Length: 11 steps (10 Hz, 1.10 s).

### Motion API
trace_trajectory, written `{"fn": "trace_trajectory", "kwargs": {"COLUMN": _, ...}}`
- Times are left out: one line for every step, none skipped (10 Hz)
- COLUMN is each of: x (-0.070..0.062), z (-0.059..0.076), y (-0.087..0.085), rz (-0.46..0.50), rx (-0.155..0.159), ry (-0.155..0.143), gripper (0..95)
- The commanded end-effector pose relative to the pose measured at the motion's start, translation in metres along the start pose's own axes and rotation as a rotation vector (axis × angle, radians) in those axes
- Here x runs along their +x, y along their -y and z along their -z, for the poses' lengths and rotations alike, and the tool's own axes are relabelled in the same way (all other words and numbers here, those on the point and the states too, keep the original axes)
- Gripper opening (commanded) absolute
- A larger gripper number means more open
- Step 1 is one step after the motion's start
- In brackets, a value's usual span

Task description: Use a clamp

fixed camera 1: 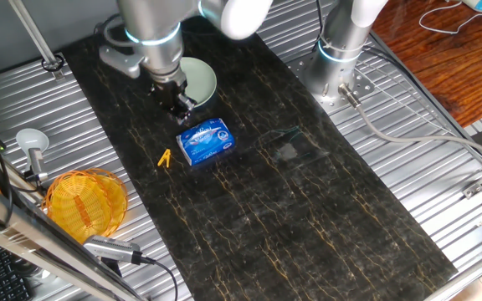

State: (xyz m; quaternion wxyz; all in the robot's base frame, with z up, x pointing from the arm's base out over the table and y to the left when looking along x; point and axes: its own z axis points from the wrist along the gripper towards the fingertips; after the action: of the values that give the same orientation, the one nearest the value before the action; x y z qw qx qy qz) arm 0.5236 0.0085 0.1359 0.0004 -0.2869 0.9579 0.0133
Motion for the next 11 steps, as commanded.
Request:
{"fn": "trace_trajectory", "kwargs": {"x": -0.025, "z": -0.034, "y": 0.02, "rz": 0.055, "rx": 0.003, "ry": -0.006, "gripper": 38.0}}
{"fn": "trace_trajectory", "kwargs": {"x": -0.028, "z": -0.045, "y": 0.029, "rz": 0.072, "rx": 0.002, "ry": 0.002, "gripper": 38.0}}
{"fn": "trace_trajectory", "kwargs": {"x": -0.032, "z": -0.054, "y": 0.037, "rz": 0.08, "rx": -0.008, "ry": 0.01, "gripper": 38.0}}
{"fn": "trace_trajectory", "kwargs": {"x": -0.048, "z": -0.063, "y": 0.044, "rz": 0.088, "rx": -0.017, "ry": 0.009, "gripper": 38.0}}
{"fn": "trace_trajectory", "kwargs": {"x": -0.055, "z": -0.065, "y": 0.045, "rz": 0.09, "rx": -0.019, "ry": 0.007, "gripper": 38.0}}
{"fn": "trace_trajectory", "kwargs": {"x": -0.067, "z": -0.068, "y": 0.048, "rz": 0.096, "rx": -0.02, "ry": 0.003, "gripper": 57.0}}
{"fn": "trace_trajectory", "kwargs": {"x": -0.077, "z": -0.068, "y": 0.048, "rz": 0.084, "rx": -0.038, "ry": -0.023, "gripper": 57.0}}
{"fn": "trace_trajectory", "kwargs": {"x": -0.078, "z": -0.068, "y": 0.046, "rz": 0.088, "rx": -0.039, "ry": -0.023, "gripper": 57.0}}
{"fn": "trace_trajectory", "kwargs": {"x": -0.077, "z": -0.072, "y": 0.038, "rz": 0.084, "rx": -0.045, "ry": -0.018, "gripper": 57.0}}
{"fn": "trace_trajectory", "kwargs": {"x": -0.077, "z": -0.073, "y": 0.034, "rz": 0.079, "rx": -0.045, "ry": -0.02, "gripper": 57.0}}
{"fn": "trace_trajectory", "kwargs": {"x": -0.077, "z": -0.074, "y": 0.031, "rz": 0.081, "rx": -0.044, "ry": -0.019, "gripper": 57.0}}
